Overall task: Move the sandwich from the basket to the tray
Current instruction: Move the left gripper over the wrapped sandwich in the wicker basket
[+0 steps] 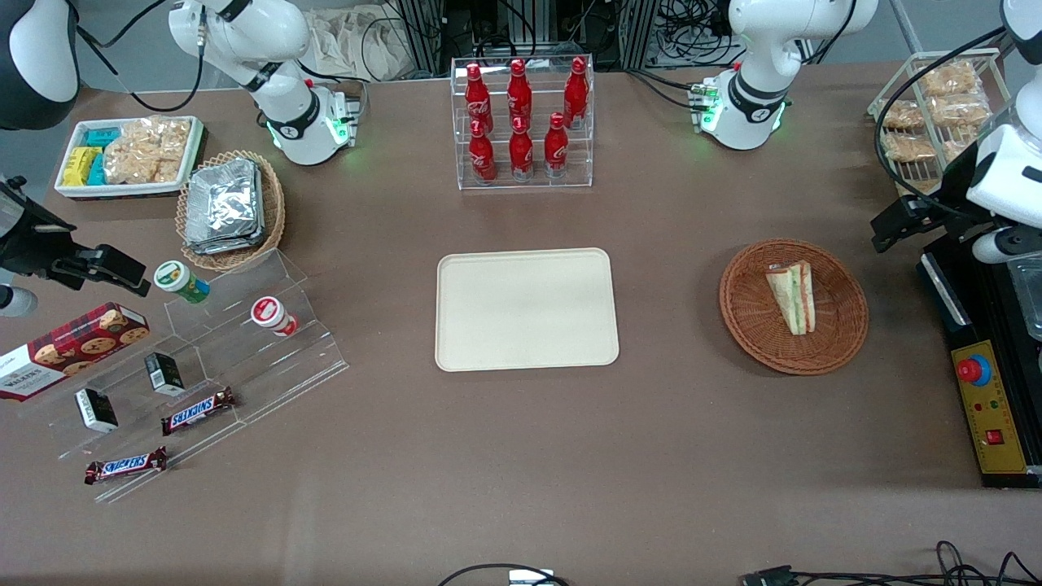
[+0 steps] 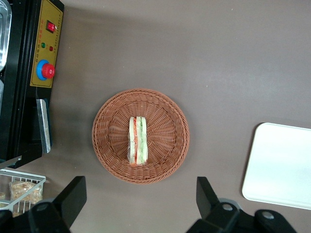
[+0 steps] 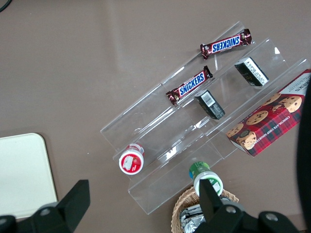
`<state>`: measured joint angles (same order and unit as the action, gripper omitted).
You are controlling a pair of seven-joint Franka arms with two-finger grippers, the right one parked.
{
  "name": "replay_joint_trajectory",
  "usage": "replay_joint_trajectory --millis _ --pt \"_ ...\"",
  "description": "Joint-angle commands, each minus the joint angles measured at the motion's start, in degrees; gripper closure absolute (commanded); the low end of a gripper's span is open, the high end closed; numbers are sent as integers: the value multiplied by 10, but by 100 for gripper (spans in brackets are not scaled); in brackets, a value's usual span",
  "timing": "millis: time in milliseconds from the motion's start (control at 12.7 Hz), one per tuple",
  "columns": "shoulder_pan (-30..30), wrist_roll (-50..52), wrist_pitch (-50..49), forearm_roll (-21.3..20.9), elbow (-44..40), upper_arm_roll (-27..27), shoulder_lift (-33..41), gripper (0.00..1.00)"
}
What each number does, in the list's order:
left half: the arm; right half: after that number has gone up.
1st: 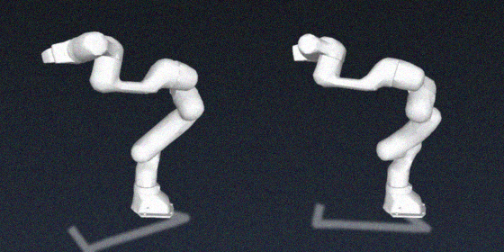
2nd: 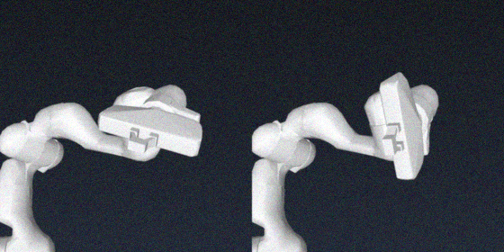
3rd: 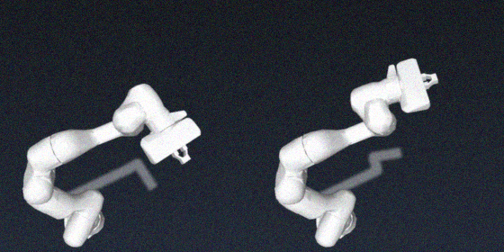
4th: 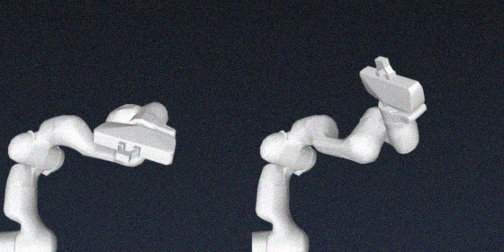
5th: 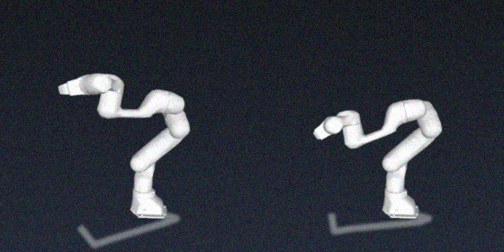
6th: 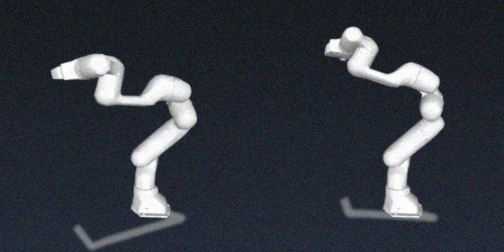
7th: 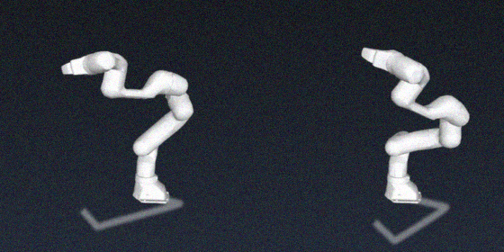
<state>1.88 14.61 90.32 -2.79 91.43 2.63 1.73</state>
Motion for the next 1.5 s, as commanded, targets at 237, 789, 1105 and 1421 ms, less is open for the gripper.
replay_joint_trajectory --millis 237,789,1105,1421 --pt "3 9 -15 4 -27 -3 -17 0" --pt "3 10 12 7 18 -3 -35 0" --pt "-5 18 69 8 116 -3 -31 0" --pt "-20 18 205 7 248 -3 -13 0"
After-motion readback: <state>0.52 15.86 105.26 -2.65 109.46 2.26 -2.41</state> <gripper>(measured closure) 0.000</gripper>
